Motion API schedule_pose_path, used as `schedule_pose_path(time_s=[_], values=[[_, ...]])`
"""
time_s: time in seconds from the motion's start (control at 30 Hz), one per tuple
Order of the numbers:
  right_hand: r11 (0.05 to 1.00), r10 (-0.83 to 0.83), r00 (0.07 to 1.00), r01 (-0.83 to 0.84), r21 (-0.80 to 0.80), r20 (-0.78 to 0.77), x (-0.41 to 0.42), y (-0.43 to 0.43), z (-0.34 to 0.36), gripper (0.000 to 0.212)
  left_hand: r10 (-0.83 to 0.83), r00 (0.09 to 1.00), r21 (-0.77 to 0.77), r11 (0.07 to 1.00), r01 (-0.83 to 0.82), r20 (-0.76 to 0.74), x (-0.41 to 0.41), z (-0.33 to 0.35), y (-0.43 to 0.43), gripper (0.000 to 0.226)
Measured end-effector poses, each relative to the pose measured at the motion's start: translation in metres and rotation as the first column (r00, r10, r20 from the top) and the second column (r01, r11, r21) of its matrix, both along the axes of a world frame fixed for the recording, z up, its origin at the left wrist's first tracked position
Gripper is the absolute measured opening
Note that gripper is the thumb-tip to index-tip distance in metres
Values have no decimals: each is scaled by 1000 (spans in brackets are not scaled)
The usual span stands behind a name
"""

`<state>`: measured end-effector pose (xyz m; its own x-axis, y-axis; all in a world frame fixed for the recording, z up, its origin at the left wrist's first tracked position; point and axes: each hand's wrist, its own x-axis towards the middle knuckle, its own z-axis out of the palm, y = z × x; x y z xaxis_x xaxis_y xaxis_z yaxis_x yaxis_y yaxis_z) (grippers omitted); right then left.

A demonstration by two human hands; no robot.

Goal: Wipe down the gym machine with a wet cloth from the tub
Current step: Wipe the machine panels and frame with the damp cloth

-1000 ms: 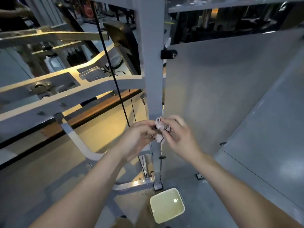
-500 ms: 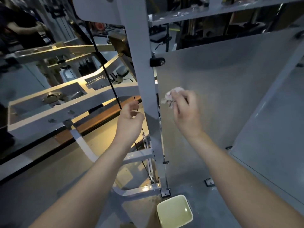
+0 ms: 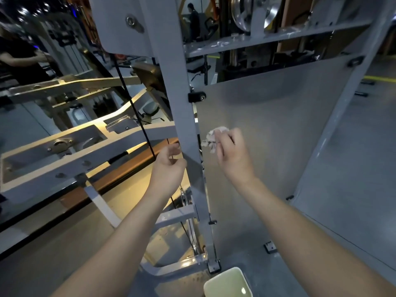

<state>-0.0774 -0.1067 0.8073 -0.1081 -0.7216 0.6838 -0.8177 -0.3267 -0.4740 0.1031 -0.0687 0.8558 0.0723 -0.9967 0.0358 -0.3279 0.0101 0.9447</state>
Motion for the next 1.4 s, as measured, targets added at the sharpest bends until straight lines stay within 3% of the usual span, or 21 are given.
schedule_pose_path(time_s=[0.1,0.17,0.23,0.33,0.4,0.53,0.7,0.83,0.93,1.07,1.13,1.3,1.4], values=[[968,116,993,-116,224,12,4,15,-15,24,-35,999,-36,999,36,32,13,1,2,33],[933,121,975,-175,315,186,6,23,-10,20,-73,997,-45,996,75,36,22,-2,5,26],[865,130,901,-308,397,415,13,31,6,13,-130,991,-66,989,132,36,31,-5,9,24],[819,125,766,-438,370,630,31,43,26,22,-225,974,-73,971,226,25,44,-7,13,22],[806,133,721,-478,349,680,44,52,37,18,-290,957,-56,956,289,-6,51,-10,13,18],[799,95,726,-463,382,681,69,63,40,13,-304,949,-35,953,302,-89,64,-19,15,13],[665,187,712,-599,446,677,80,72,32,13,-273,952,-59,962,267,-139,83,-28,15,10],[712,174,709,-570,411,683,81,72,32,8,-254,940,-41,967,251,-226,89,-28,17,20],[725,112,720,-530,440,685,73,71,42,18,-139,920,52,984,169,-366,84,-23,14,25],[712,0,588,-568,413,809,52,66,53,15,11,822,168,980,103,-570,59,-9,9,21],[719,3,576,-569,399,817,37,63,54,13,27,794,164,982,91,-607,42,-4,9,20],[715,32,689,-522,465,724,-2,57,57,26,65,847,174,984,33,-528,3,13,14,24],[672,55,553,-637,379,832,-21,51,67,19,-48,899,122,986,112,-435,-17,24,20,39]])
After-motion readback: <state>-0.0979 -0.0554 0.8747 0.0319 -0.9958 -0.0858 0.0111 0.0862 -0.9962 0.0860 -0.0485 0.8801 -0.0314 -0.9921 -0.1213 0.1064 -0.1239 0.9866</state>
